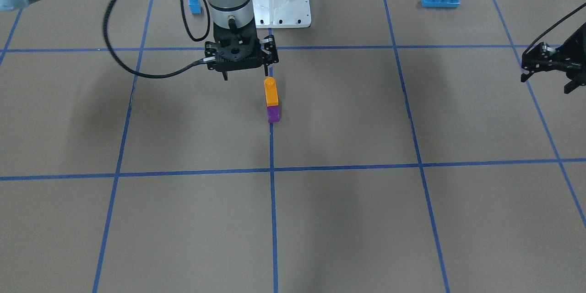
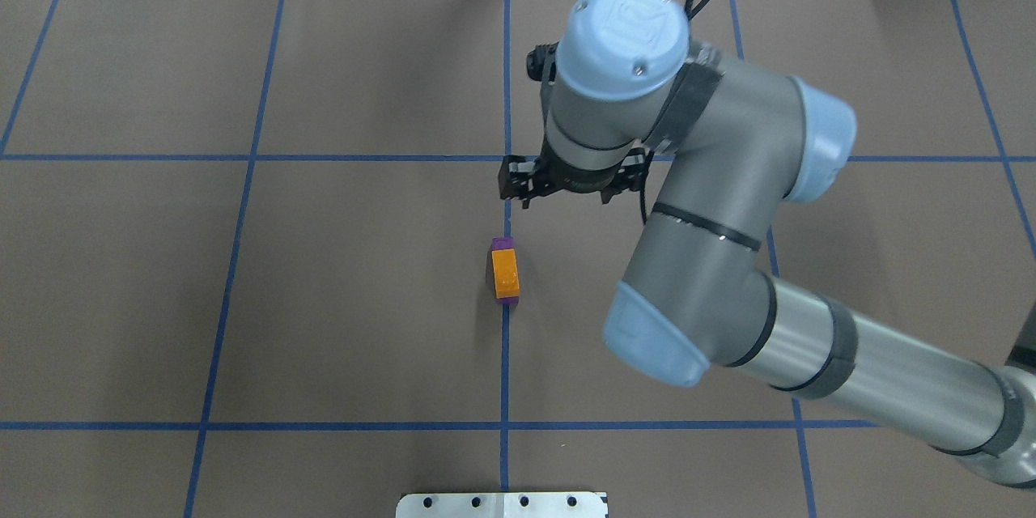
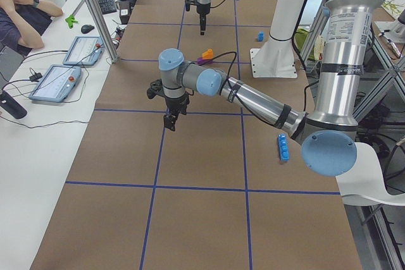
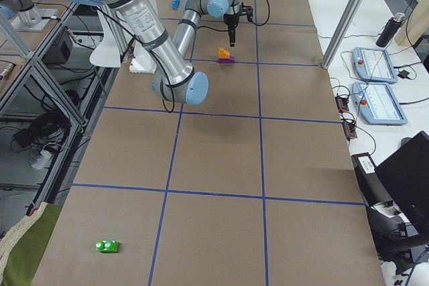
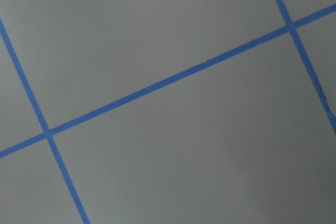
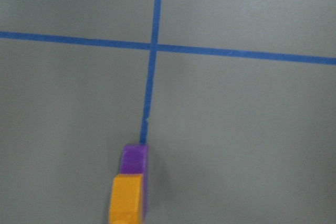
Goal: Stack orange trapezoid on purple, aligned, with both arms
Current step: 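Open the right gripper and raise it away from the stack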
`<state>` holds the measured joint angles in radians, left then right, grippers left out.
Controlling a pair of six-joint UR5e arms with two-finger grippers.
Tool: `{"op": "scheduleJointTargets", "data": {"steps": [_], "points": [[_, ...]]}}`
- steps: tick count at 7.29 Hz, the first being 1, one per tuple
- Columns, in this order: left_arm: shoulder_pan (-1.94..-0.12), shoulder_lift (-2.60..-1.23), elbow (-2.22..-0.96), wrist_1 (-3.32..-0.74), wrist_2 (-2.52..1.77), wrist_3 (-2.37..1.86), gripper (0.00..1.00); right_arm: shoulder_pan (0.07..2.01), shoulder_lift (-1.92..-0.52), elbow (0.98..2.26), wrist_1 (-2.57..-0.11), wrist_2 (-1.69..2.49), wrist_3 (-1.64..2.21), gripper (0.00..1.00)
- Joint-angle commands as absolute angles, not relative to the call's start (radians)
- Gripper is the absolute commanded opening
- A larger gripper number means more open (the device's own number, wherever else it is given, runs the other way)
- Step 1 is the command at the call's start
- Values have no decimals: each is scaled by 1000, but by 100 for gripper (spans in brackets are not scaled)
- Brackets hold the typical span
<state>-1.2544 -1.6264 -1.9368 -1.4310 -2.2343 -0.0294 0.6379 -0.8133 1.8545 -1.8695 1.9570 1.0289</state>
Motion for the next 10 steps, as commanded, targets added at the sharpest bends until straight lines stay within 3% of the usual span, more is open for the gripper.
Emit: {"op": "scheduleJointTargets", "data": {"steps": [1,5,10], "points": [[-1282,-1574,-1907,-1446,-2232,-34,100,844,-943,1907,-1894,2084,767,100],[-1522,-1526,-1838,-1471,-2246,180,100,1154,-1245,1899,-1885,2191,175,100],[-1594,-1493,-1801,-1473,-2316,178,100,1323,-1503,1907,-1881,2183,80,100]]}}
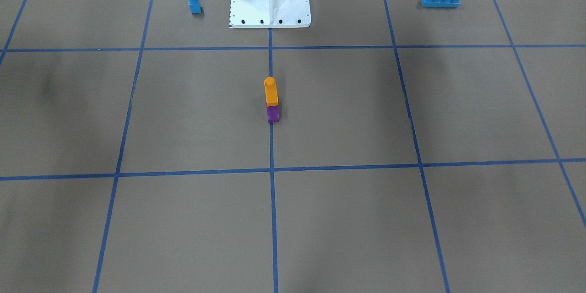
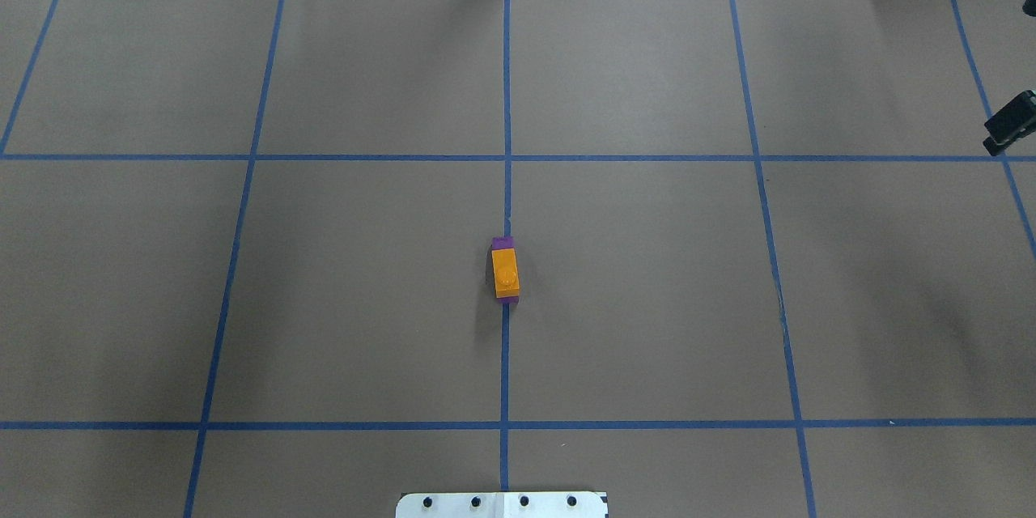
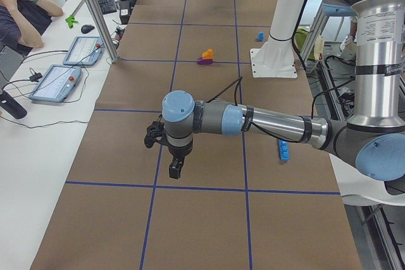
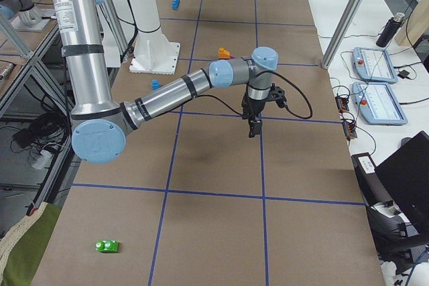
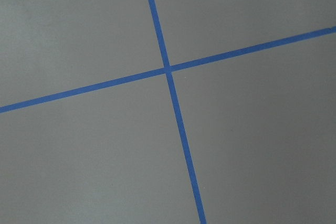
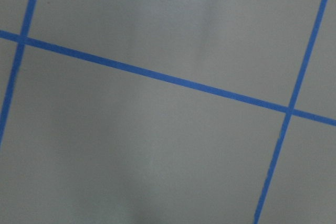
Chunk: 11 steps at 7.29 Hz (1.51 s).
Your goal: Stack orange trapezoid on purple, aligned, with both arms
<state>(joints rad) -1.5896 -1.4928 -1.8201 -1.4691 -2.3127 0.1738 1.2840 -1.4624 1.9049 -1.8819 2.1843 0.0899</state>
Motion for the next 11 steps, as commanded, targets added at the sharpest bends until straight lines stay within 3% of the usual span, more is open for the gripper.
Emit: {"op": "scheduleJointTargets", "data": {"steps": [1,8,11], "points": [[-1594,-1480,-1796,-1473,-2318,182,100,1353,-1512,1910,-1870,2193,63,100],[-1591,-1465,-1812,-1471,-2309,184,100,1410,-1565,1902,-1867,2269,57,100],[-1589,-1465,-1813,-1471,-2307,184,100,1434,-1658,1901,-1718,2272,-14,100]]}}
